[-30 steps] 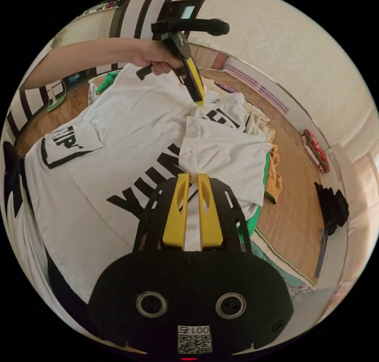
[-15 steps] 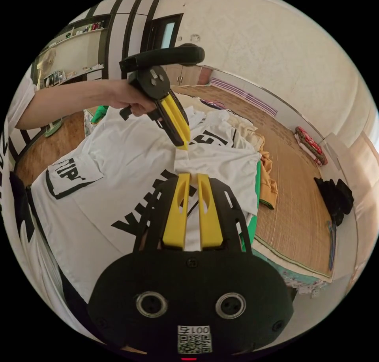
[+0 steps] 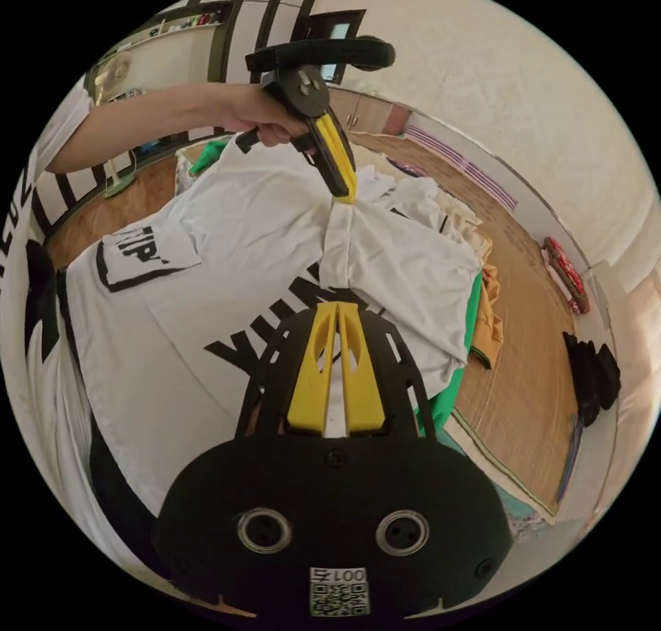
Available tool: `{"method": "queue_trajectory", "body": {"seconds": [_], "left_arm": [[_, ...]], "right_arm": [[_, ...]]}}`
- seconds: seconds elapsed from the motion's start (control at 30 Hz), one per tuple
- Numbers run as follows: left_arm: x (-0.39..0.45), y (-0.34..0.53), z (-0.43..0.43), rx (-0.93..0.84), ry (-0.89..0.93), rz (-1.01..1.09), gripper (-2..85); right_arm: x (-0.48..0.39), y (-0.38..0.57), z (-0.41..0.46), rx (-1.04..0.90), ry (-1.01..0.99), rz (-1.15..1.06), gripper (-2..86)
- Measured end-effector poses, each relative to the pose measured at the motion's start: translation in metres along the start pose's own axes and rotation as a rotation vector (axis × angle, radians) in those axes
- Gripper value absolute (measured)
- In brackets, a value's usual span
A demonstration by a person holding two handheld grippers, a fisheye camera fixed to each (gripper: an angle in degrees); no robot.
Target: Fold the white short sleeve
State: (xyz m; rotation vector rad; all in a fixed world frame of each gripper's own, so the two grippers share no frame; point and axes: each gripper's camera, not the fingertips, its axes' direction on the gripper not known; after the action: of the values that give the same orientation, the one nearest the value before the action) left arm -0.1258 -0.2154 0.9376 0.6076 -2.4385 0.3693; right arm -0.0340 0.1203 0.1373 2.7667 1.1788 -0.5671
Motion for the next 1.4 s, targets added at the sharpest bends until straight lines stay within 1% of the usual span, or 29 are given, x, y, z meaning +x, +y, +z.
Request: {"method": "queue_trajectory", "body": {"seconds": [0.1, 0.17, 0.23, 0.33, 0.5, 0.6, 0.67, 0.77, 0.9, 0.97, 1.1, 1.2, 1.27, 1.33, 1.4], "left_arm": [[0.005, -0.001, -0.004, -0.002, -0.031, 0.02, -0.1], [-0.001, -0.012, -0.016, -0.005, -0.107, 0.017, 0.4], [-0.011, -0.025, -0.028, 0.021, -0.133, 0.003, 0.8], [-0.031, -0.057, -0.041, 0.075, -0.1, -0.002, 1.9], [-0.05, -0.134, -0.026, 0.131, 0.035, 0.067, 4.2], [-0.058, -0.187, 0.011, 0.043, 0.09, 0.12, 3.9], [-0.065, -0.219, 0.046, -0.061, 0.109, 0.142, 3.8], [-0.075, -0.239, 0.069, -0.094, 0.165, 0.136, 5.0], [-0.088, -0.246, 0.077, -0.078, 0.202, 0.115, 4.7], [-0.094, -0.247, 0.084, -0.087, 0.202, 0.133, 1.0], [-0.109, -0.244, 0.086, -0.071, 0.203, 0.134, -0.6], [-0.134, -0.235, 0.077, 0.035, 0.297, 0.089, -0.8], [-0.151, -0.228, 0.08, 0.12, 0.404, 0.069, -0.9], [-0.154, -0.225, 0.095, 0.086, 0.41, 0.076, -0.8], [-0.151, -0.221, 0.113, 0.019, 0.344, 0.1, -0.5]], "right_arm": [[0.008, 0.01, -0.01, 0.015, 0.041, 0.017, 1.1], [0.034, 0.021, -0.016, 0.008, 0.11, 0.115, 2.0], [0.059, 0.027, -0.017, -0.009, 0.152, 0.184, 3.0], [0.091, 0.031, -0.008, -0.045, 0.159, 0.217, 5.4], [0.108, 0.023, 0.017, -0.116, 0.112, 0.132, 7.3], [0.108, 0.02, 0.023, -0.132, 0.073, 0.084, 5.8], [0.109, 0.022, 0.019, -0.113, 0.024, 0.076, 3.6], [0.107, 0.027, 0.013, -0.082, 0.005, 0.091, 2.0], [0.1, 0.031, 0.006, -0.047, 0.01, 0.084, 1.4], [0.093, 0.031, 0.004, -0.037, 0.042, 0.076, 1.3], [0.085, 0.03, -0.006, -0.022, 0.101, 0.086, 1.0], [0.079, 0.035, -0.021, 0.023, 0.159, 0.143, 0.8], [0.075, 0.039, -0.027, 0.048, 0.157, 0.205, 0.7], [0.072, 0.039, -0.023, 0.029, 0.144, 0.238, 0.6], [0.071, 0.036, -0.019, -0.008, 0.153, 0.259, 0.4]]}}
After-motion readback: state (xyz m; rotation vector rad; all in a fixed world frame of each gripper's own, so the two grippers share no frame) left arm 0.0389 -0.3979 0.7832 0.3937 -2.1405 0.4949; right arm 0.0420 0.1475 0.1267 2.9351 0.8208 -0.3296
